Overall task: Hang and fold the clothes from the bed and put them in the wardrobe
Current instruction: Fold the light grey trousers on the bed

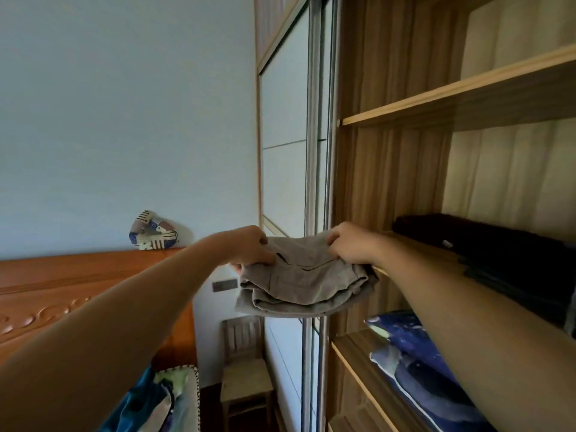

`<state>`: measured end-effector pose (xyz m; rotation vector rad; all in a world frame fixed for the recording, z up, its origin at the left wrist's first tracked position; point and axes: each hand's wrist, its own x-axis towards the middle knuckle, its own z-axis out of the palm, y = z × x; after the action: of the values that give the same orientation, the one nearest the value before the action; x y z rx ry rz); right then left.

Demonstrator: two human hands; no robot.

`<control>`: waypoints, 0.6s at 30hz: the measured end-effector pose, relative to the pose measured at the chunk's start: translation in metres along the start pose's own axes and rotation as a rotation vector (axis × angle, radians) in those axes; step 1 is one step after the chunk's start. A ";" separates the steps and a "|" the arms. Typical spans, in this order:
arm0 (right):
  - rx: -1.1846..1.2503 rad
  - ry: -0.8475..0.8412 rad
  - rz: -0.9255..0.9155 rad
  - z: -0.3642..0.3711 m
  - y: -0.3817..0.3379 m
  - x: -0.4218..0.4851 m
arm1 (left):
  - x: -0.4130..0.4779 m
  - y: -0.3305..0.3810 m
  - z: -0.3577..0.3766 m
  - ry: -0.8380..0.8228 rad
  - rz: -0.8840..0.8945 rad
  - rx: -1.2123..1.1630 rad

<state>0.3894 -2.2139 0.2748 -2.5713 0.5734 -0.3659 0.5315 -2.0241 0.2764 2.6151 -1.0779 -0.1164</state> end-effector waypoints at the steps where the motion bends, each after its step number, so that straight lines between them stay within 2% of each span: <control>1: 0.001 0.018 0.030 -0.006 0.008 0.009 | 0.018 0.007 -0.002 -0.009 0.031 -0.016; 13: -0.143 0.211 0.471 -0.053 0.115 0.018 | 0.145 0.119 0.044 -0.115 0.421 -0.021; 18: -0.158 0.320 0.583 -0.068 0.148 0.013 | 0.191 0.168 0.063 -0.192 0.542 -0.033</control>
<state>0.3282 -2.3648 0.2598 -2.3523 1.4693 -0.5399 0.5429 -2.2857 0.2775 2.2212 -1.7885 -0.2603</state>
